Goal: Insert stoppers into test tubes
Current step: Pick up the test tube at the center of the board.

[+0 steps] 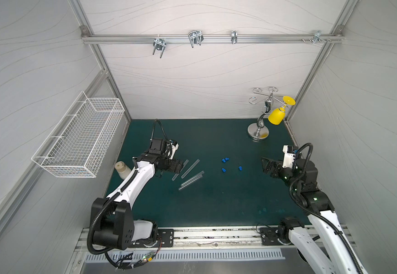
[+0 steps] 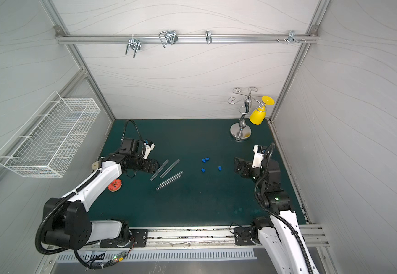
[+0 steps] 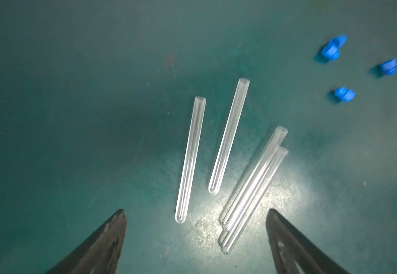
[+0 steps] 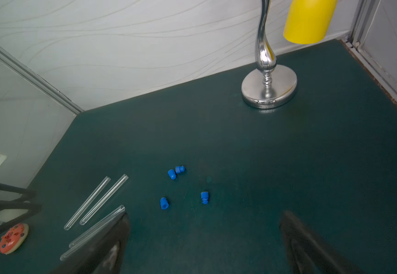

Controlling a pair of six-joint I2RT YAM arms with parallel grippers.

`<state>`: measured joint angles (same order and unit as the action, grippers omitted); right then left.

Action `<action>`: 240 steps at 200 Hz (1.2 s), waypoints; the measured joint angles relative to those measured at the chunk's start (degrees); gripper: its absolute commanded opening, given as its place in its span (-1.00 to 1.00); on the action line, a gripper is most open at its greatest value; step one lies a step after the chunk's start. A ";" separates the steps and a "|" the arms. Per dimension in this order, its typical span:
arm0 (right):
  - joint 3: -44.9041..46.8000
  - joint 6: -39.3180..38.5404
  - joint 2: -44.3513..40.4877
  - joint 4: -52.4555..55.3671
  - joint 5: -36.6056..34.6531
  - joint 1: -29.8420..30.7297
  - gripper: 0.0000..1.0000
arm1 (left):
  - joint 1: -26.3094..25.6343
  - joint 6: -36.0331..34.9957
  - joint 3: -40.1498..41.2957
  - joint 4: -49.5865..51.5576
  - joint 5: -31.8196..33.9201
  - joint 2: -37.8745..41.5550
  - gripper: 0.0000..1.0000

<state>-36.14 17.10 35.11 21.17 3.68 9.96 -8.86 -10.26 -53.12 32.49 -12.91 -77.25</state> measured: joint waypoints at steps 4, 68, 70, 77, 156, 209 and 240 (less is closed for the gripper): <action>0.00 -0.04 0.15 0.37 -0.02 0.00 0.98 | -0.24 -0.07 0.00 0.02 0.15 -0.57 0.83; 0.00 -0.22 1.57 1.46 0.00 0.00 0.98 | -3.02 -0.09 -3.80 0.74 3.19 -11.61 0.41; 0.00 -0.22 1.57 1.49 0.00 0.00 0.98 | -3.02 0.17 -4.02 0.79 3.32 -11.89 0.40; 0.00 -0.22 1.57 1.49 0.00 0.00 0.98 | -3.10 0.26 -5.16 1.22 3.89 -13.31 0.38; 0.00 -0.20 2.25 1.64 0.20 0.00 0.98 | -4.20 2.43 -14.19 5.60 7.87 -25.29 -0.06; 0.00 -0.17 2.64 1.62 0.76 0.00 0.98 | -4.52 2.84 -14.71 7.41 8.66 -28.65 -0.27; 0.00 -0.17 2.71 1.64 1.07 0.00 0.98 | -4.59 2.82 -15.21 7.78 8.98 -29.64 -0.41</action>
<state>-36.14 16.93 37.82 22.81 4.75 9.96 -13.45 -7.44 -68.34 40.27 -3.92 -106.89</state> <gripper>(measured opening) 0.990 0.309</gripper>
